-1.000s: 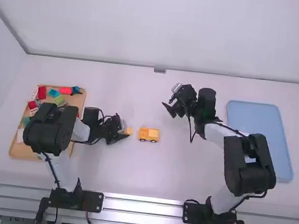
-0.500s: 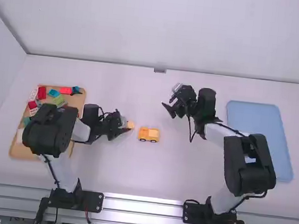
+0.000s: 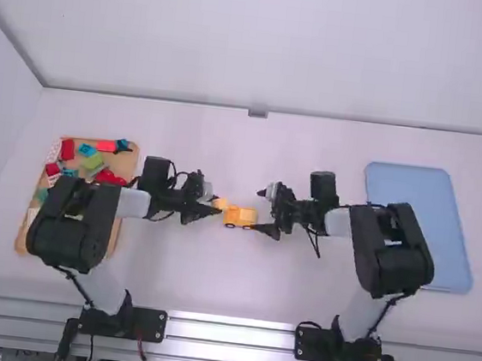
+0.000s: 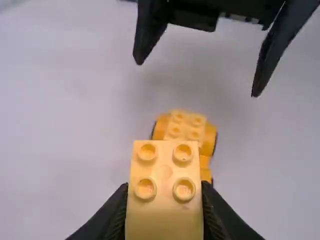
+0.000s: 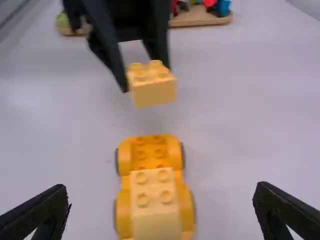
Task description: Assemble lego blocks to make yellow taxi
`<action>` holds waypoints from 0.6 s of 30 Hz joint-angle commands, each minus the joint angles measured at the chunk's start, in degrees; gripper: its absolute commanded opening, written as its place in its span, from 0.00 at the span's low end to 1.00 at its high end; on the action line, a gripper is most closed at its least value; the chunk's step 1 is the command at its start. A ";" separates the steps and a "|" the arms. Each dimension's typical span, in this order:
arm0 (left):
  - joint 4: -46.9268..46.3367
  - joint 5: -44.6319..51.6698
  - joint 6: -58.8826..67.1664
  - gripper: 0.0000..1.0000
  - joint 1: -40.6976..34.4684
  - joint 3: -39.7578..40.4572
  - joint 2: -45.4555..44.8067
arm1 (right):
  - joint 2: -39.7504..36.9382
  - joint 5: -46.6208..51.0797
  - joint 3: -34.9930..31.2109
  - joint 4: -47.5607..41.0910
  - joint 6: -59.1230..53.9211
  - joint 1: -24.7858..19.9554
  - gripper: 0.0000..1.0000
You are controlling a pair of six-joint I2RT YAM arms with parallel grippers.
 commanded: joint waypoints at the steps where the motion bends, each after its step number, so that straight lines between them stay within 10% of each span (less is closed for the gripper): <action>1: -5.44 -1.31 7.08 0.15 -1.01 4.24 -0.44 | 2.58 -6.14 -0.22 0.11 -4.11 0.04 0.98; 7: -19.26 -0.50 17.86 0.11 -1.62 8.87 0.76 | 4.39 -6.21 -0.24 3.15 -3.98 1.44 0.98; 18: -13.92 -0.72 15.21 0.06 -3.50 5.66 0.92 | 10.40 6.54 -0.22 13.27 0.68 6.75 0.98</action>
